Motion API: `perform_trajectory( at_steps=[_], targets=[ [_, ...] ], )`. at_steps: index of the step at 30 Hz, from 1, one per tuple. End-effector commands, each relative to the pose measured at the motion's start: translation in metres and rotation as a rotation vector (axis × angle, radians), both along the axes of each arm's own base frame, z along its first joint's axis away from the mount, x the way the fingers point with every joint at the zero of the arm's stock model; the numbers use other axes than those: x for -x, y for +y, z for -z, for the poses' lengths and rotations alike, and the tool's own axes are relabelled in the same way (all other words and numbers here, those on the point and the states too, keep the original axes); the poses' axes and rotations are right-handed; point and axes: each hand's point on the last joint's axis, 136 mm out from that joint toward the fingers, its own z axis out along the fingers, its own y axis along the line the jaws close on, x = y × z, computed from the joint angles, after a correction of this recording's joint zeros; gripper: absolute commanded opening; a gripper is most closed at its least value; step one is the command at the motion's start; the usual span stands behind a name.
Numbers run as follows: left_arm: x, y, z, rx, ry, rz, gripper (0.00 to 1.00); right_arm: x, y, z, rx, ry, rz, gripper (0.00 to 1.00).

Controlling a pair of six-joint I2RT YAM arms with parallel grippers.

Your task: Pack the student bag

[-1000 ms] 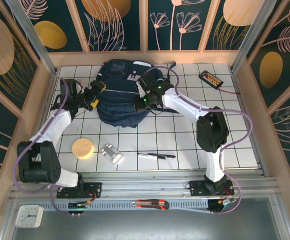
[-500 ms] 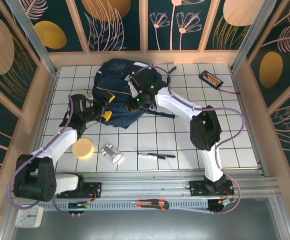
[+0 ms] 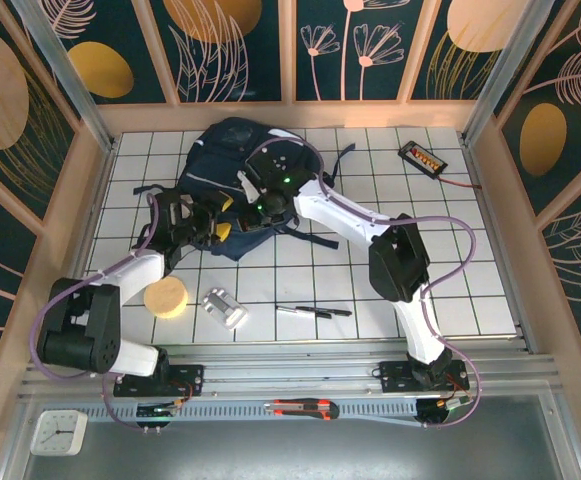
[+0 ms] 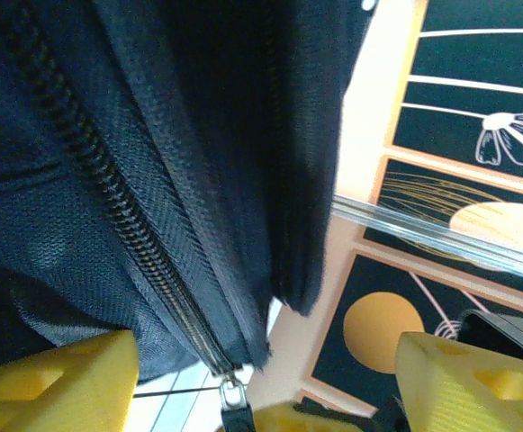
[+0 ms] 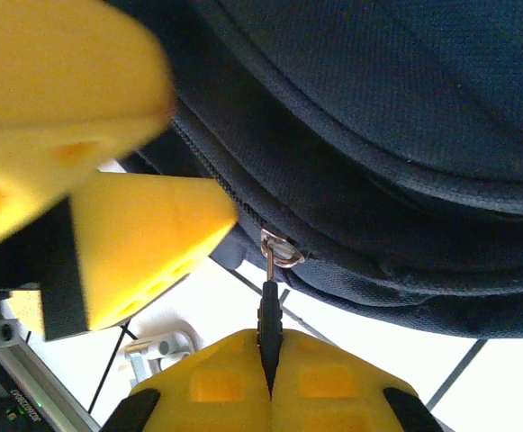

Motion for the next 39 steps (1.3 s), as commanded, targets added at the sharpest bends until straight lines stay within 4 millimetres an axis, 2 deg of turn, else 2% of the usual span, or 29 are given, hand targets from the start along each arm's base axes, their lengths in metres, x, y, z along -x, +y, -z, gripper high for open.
perform_trajectory(
  at_steps=[1, 6, 13, 16, 19, 21, 23, 31, 39],
  targets=[
    [-0.006, -0.005, -0.010, 0.038, -0.044, 0.006, 0.72, 0.007, 0.020, -0.016, -0.044, -0.024, -0.059, 0.00],
    [-0.003, -0.006, 0.002, 0.041, -0.032, 0.010, 0.64, 0.010, 0.026, -0.013, -0.037, -0.024, -0.080, 0.00],
    [-0.009, -0.005, 0.009, 0.023, -0.030, 0.002, 0.43, 0.013, 0.026, -0.013, -0.029, -0.032, -0.092, 0.00],
    [-0.012, -0.004, 0.011, 0.018, -0.031, -0.002, 0.29, 0.014, 0.023, -0.009, -0.019, -0.032, -0.091, 0.00],
    [-0.014, -0.004, 0.011, 0.011, -0.033, -0.004, 0.07, 0.013, 0.016, -0.005, 0.000, -0.037, -0.078, 0.00],
    [-0.013, -0.003, 0.013, -0.005, -0.032, 0.000, 0.00, 0.011, 0.008, -0.001, 0.024, -0.036, -0.064, 0.00],
    [-0.011, -0.002, 0.016, -0.020, -0.025, 0.002, 0.00, 0.008, -0.005, 0.003, 0.049, -0.033, -0.039, 0.00],
    [-0.003, 0.004, 0.025, -0.048, -0.006, -0.011, 0.00, -0.012, -0.079, 0.007, 0.113, -0.033, 0.089, 0.00],
    [-0.005, 0.006, 0.021, -0.071, -0.015, -0.005, 0.00, -0.035, -0.130, 0.012, 0.151, -0.052, 0.179, 0.00]
  ],
)
